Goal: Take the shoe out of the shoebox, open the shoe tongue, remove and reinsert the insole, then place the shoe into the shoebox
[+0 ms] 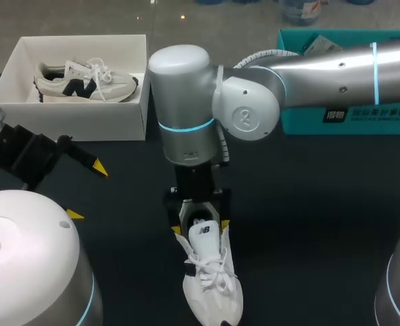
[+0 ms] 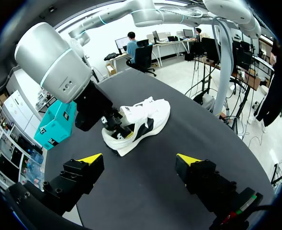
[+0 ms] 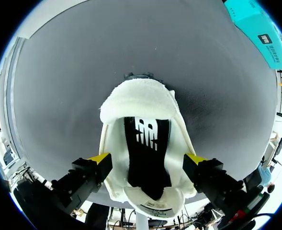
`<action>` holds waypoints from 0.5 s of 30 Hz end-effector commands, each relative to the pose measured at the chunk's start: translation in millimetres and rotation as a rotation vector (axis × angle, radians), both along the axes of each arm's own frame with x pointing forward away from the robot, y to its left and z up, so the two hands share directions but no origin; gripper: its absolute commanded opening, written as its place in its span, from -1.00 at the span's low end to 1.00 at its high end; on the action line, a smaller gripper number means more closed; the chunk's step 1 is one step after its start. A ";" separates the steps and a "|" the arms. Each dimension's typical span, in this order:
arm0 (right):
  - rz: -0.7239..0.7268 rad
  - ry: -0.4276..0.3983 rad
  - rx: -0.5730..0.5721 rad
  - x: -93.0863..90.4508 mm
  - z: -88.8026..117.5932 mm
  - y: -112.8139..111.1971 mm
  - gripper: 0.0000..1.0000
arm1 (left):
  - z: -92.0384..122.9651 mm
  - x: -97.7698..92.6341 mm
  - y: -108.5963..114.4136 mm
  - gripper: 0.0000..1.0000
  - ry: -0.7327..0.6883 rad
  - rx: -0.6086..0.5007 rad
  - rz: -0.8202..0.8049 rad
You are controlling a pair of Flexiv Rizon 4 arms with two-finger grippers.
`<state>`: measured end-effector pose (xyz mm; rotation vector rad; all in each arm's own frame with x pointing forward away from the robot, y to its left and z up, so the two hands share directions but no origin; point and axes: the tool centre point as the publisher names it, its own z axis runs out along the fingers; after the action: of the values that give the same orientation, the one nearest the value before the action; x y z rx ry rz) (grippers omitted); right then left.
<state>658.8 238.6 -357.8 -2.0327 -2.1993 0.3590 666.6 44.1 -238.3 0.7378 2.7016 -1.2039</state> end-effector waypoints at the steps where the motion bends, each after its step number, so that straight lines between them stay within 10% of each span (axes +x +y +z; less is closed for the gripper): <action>1: -0.002 -0.035 -0.017 3.9 16.8 0.1 1.00 | -0.2 0.8 0.3 1.00 0.002 0.003 -0.002; 15: -0.066 -0.178 -0.054 -1.0 81.1 -22.0 1.00 | -0.2 0.8 0.3 1.00 0.002 0.003 -0.002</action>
<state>668.6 230.8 -296.3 -2.2080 -2.2211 0.3203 666.6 44.1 -238.3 0.7379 2.7016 -1.2039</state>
